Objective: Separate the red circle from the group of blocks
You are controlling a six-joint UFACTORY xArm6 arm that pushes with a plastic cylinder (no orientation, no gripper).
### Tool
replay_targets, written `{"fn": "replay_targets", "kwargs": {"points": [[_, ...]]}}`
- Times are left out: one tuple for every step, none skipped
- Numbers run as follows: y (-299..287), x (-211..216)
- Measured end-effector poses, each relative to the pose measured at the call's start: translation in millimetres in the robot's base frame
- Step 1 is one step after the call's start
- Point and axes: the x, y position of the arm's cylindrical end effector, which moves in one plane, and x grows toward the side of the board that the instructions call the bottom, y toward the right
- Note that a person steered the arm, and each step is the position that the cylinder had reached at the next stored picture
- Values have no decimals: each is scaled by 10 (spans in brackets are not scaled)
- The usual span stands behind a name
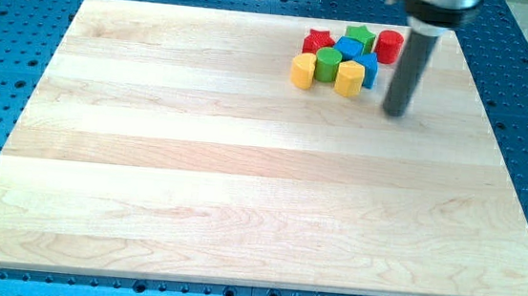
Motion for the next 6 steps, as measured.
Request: {"fn": "replay_targets", "kwargs": {"points": [[470,-128],[782,-532],[732,-1139],[497,-1280],[24,-1354],[-382,-1473]]}}
